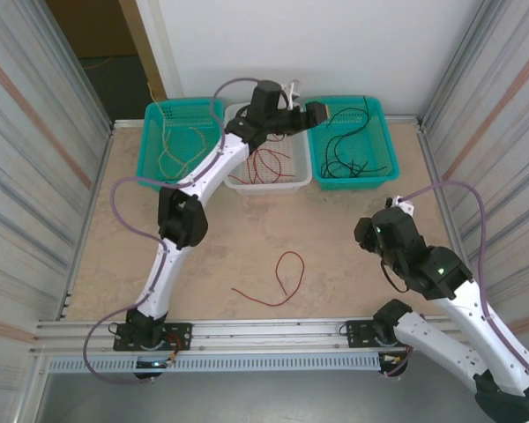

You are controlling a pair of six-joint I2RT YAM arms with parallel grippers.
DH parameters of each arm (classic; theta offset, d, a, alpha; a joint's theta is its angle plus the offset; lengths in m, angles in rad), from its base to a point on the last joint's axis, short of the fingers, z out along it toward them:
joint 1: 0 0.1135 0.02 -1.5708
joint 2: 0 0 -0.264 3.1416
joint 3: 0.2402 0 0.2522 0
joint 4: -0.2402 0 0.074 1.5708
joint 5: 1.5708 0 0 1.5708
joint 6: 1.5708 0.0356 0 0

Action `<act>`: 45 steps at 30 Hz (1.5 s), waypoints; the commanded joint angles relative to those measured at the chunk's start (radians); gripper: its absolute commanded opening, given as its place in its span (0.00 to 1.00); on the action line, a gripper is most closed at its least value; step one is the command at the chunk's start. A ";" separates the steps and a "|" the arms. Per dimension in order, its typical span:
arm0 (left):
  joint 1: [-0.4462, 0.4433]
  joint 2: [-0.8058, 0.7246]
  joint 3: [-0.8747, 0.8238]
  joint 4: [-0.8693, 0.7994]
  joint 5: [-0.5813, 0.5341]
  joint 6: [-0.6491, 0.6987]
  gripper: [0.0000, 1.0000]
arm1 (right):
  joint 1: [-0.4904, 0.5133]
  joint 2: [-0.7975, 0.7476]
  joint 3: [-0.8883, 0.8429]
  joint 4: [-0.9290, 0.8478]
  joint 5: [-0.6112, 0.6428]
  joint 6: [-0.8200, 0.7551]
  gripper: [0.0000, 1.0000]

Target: Untangle the cables

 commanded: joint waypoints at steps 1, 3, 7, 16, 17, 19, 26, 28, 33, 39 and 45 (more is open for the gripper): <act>-0.008 -0.142 -0.129 0.179 0.082 -0.022 0.99 | -0.006 0.036 0.003 0.001 -0.057 -0.020 0.39; -0.002 -0.239 -0.220 0.145 0.041 0.053 0.99 | 0.001 0.057 -0.031 0.046 -0.120 -0.009 0.41; 0.012 -0.471 -0.452 0.123 -0.031 0.162 0.99 | 0.067 0.137 -0.105 0.146 -0.237 0.025 0.47; 0.032 -0.998 -1.097 0.004 -0.115 0.303 0.99 | 0.281 0.494 -0.128 0.333 -0.315 0.066 0.52; 0.032 -1.053 -1.145 -0.045 -0.139 0.317 0.99 | 0.292 0.536 -0.123 0.360 -0.331 0.071 0.52; 0.032 -1.155 -1.226 -0.126 -0.191 0.336 0.99 | 0.318 0.624 -0.101 0.387 -0.347 0.074 0.53; 0.039 -1.425 -1.531 -0.179 -0.330 0.252 0.99 | 0.405 0.979 0.104 0.309 -0.308 0.015 0.49; 0.047 -1.438 -1.575 -0.178 -0.306 0.221 0.93 | 0.417 1.043 0.159 0.277 -0.307 0.000 0.49; 0.051 -1.455 -1.609 -0.193 -0.320 0.201 0.89 | 0.421 1.123 0.222 0.257 -0.330 -0.028 0.47; 0.064 -1.445 -1.605 -0.210 -0.331 0.195 0.89 | 0.420 1.173 0.264 0.205 -0.321 -0.017 0.39; 0.072 -1.446 -1.605 -0.217 -0.345 0.197 0.89 | 0.462 1.139 0.267 0.113 -0.258 0.013 0.39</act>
